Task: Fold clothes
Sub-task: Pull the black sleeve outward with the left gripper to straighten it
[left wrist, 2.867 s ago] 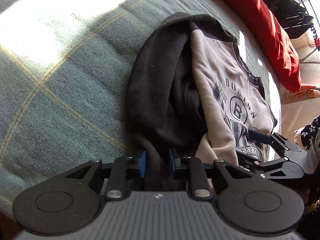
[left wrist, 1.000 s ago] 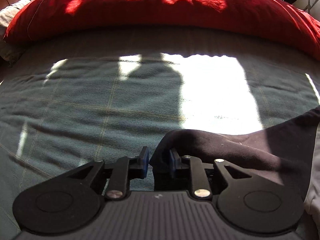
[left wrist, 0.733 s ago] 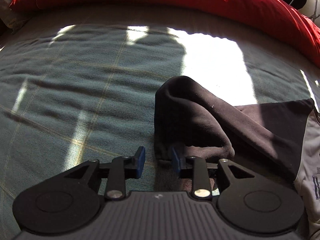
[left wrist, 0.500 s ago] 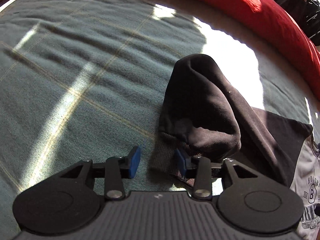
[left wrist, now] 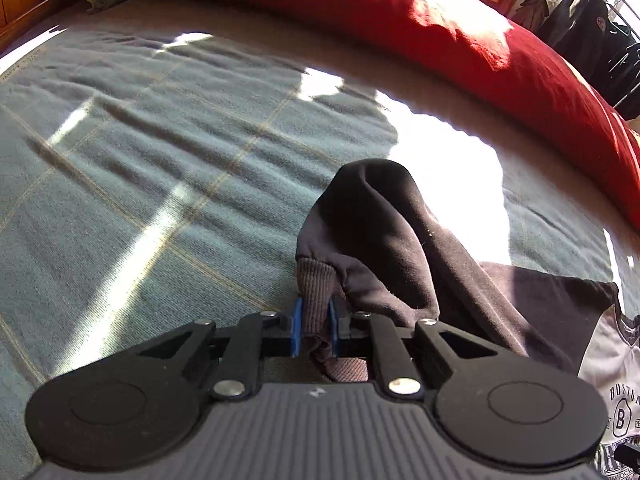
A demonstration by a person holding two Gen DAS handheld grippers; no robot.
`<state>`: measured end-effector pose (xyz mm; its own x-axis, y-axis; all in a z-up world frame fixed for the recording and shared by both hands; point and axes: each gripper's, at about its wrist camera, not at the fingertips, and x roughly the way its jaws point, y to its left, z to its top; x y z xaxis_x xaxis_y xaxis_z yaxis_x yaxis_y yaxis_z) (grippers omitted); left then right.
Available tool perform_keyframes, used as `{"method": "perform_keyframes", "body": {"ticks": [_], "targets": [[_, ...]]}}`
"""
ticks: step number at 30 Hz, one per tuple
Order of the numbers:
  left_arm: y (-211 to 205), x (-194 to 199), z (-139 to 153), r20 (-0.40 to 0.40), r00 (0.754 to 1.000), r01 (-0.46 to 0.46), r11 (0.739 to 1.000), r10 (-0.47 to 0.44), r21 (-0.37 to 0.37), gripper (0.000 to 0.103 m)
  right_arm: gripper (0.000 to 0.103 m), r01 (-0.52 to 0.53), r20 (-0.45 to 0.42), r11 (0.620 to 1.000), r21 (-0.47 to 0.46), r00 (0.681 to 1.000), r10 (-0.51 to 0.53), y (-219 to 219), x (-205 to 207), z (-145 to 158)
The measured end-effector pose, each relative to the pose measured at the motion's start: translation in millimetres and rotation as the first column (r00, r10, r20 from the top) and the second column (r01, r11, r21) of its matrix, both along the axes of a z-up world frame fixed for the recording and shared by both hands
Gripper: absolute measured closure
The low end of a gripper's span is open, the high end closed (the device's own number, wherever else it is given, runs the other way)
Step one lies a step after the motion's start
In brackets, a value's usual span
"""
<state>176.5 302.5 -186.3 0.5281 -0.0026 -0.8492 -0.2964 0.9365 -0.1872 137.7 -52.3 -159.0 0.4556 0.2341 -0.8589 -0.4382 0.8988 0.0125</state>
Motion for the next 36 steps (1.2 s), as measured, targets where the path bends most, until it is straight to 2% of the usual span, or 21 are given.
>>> {"method": "perform_keyframes", "body": {"ticks": [3,8,12,23,26,29,30,32,34,36], "targets": [[20,6,21,0.027,0.999,-0.035,0.998,0.034,0.045,0.092,0.0,0.015,-0.005,1.0,-0.017,1.0,-0.015,-5,2,-3],[49,17,41,0.044,0.995,-0.089,0.991,0.085,0.102,0.092,0.0,0.046,-0.008,0.999,0.011,0.999,-0.046,-11,6,-1],[60,17,48,0.044,0.992,-0.121,0.987,0.116,0.108,0.092,0.0,0.023,-0.008,1.0,-0.012,1.0,-0.023,-7,7,-2],[71,8,79,-0.021,0.994,-0.106,0.988,0.109,0.108,0.092,0.0,0.011,-0.008,1.0,-0.014,1.0,-0.011,-2,10,-4],[75,27,74,-0.033,0.995,-0.084,0.985,0.09,0.149,0.091,0.0,0.01,-0.015,1.0,-0.007,1.0,-0.011,1,11,-6],[85,52,53,-0.073,0.991,-0.09,0.973,0.108,0.214,0.08,0.0,-0.001,-0.013,1.0,-0.002,1.0,0.001,4,11,-5],[87,58,46,-0.085,0.988,-0.103,0.963,0.128,0.248,0.087,0.0,-0.006,-0.012,1.0,-0.002,1.0,0.006,6,11,-4],[92,66,35,-0.109,0.983,-0.115,0.952,0.151,0.283,0.086,0.0,-0.018,-0.013,1.0,-0.007,1.0,0.018,8,10,-4],[96,62,30,-0.112,0.979,-0.14,0.963,0.169,0.229,0.085,0.0,-0.028,-0.011,0.999,-0.016,1.0,0.028,9,8,-4],[97,52,26,-0.122,0.975,-0.164,0.973,0.185,0.163,0.078,0.0,-0.029,-0.011,0.999,-0.021,1.0,0.029,7,7,-5]]}}
